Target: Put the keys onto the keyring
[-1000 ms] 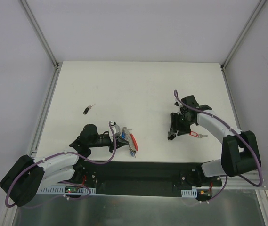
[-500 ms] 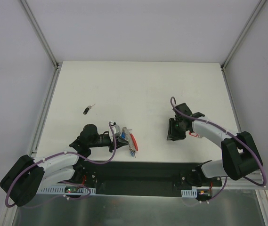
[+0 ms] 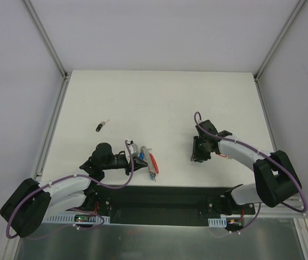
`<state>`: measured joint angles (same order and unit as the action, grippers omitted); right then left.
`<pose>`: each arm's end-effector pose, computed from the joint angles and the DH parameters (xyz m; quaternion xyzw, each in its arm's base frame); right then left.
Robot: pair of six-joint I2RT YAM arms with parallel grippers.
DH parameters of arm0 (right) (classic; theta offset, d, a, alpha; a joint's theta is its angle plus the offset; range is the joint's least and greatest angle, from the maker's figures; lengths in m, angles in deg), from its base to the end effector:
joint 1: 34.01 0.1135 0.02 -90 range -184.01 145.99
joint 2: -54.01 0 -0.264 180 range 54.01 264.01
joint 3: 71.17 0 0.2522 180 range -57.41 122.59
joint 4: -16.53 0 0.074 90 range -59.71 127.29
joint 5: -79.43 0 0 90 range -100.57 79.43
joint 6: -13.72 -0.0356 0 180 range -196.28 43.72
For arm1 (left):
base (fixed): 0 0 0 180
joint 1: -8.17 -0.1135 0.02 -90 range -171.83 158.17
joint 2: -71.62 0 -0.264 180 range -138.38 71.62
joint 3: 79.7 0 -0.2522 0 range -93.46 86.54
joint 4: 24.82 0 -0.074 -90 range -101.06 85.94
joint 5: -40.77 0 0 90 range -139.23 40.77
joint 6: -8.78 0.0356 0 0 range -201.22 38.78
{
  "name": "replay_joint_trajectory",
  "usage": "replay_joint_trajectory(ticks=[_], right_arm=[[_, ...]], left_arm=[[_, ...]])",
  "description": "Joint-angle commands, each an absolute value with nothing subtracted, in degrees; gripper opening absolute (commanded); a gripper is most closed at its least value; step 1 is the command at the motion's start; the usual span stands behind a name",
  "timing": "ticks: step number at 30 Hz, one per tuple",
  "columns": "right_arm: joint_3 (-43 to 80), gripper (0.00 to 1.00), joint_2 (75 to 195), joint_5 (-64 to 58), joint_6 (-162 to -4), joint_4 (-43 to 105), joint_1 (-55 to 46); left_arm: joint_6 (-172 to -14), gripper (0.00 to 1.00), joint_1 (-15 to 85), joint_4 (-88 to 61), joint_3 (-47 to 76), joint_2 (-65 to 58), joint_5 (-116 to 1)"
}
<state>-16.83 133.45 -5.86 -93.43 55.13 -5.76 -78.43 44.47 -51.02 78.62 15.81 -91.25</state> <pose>0.2175 0.1202 0.1679 -0.1034 0.9675 0.1246 0.1943 0.1309 -0.1257 0.1765 0.4574 0.5848 -0.4356 0.5089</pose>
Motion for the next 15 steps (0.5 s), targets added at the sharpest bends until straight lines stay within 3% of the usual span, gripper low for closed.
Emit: replay_joint_trajectory(ticks=[1,11,15], right_arm=[[-15.1,0.22,134.0,-9.4,-95.5,55.0,-4.7],[-11.5,0.02,133.2,-21.6,-97.0,57.8,-0.1],[-10.0,0.01,133.2,-26.5,-96.9,59.0,1.6]], left_arm=[[-77.3,0.00,44.5,-52.6,76.3,16.7,-93.4],[-77.3,0.00,44.5,-52.7,76.4,16.5,-93.4],[-77.3,0.00,44.5,-52.5,76.3,16.7,-93.4]])
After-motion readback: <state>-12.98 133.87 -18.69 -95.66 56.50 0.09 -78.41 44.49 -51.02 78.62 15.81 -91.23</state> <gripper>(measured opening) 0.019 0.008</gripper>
